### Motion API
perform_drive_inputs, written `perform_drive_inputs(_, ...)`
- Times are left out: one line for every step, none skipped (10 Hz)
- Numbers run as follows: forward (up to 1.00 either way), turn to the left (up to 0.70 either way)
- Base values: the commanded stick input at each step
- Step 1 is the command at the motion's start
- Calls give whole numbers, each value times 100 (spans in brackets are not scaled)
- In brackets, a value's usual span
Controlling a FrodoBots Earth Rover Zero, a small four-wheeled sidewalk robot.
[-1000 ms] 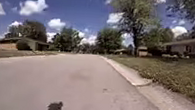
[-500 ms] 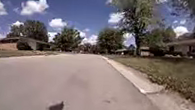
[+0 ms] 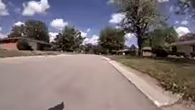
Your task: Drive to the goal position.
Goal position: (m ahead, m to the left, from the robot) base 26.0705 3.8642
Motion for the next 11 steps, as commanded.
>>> perform_drive_inputs(85,0)
perform_drive_inputs(85,0)
perform_drive_inputs(85,0)
perform_drive_inputs(85,0)
perform_drive_inputs(85,0)
perform_drive_inputs(85,0)
perform_drive_inputs(85,0)
perform_drive_inputs(85,0)
perform_drive_inputs(85,0)
perform_drive_inputs(85,0)
perform_drive_inputs(85,0)
